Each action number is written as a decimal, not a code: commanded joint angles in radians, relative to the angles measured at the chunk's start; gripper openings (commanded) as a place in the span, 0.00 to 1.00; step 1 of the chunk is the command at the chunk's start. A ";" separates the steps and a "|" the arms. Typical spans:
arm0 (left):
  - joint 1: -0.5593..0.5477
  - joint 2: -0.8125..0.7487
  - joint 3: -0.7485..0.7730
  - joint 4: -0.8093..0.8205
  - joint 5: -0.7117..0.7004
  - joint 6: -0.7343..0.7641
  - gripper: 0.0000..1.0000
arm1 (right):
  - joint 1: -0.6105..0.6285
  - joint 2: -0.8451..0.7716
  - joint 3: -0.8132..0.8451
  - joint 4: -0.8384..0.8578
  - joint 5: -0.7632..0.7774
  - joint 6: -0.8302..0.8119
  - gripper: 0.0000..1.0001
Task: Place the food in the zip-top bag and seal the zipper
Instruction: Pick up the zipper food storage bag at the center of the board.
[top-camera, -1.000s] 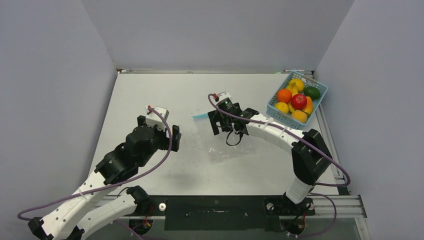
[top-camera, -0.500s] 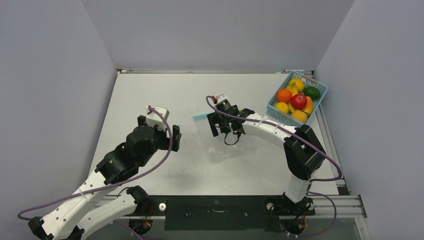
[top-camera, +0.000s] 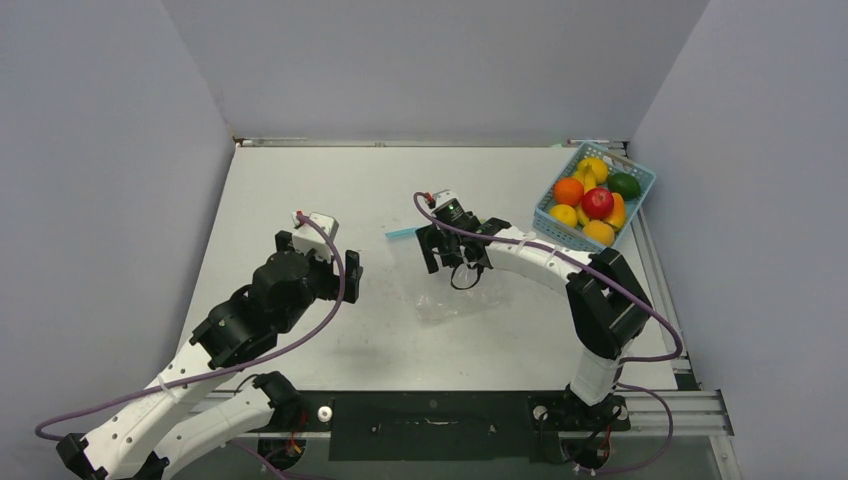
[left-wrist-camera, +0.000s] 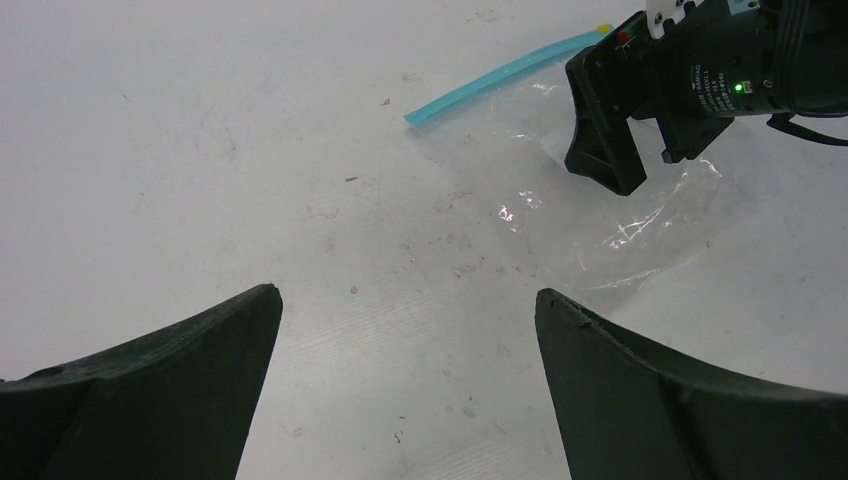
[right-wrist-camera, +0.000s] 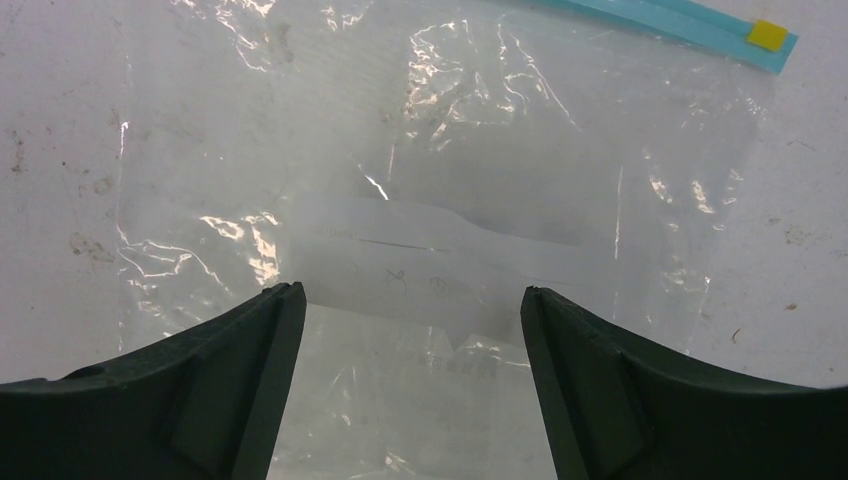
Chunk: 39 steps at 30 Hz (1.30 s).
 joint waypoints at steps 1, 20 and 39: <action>0.007 0.000 0.028 0.011 -0.010 0.011 0.96 | -0.009 0.003 -0.013 0.035 -0.016 -0.003 0.77; 0.007 -0.001 0.030 0.010 -0.010 0.011 0.96 | -0.010 -0.011 -0.044 0.042 -0.030 -0.005 0.05; 0.007 -0.002 0.027 0.011 -0.006 0.011 0.96 | -0.003 -0.166 -0.083 0.057 -0.030 -0.017 0.05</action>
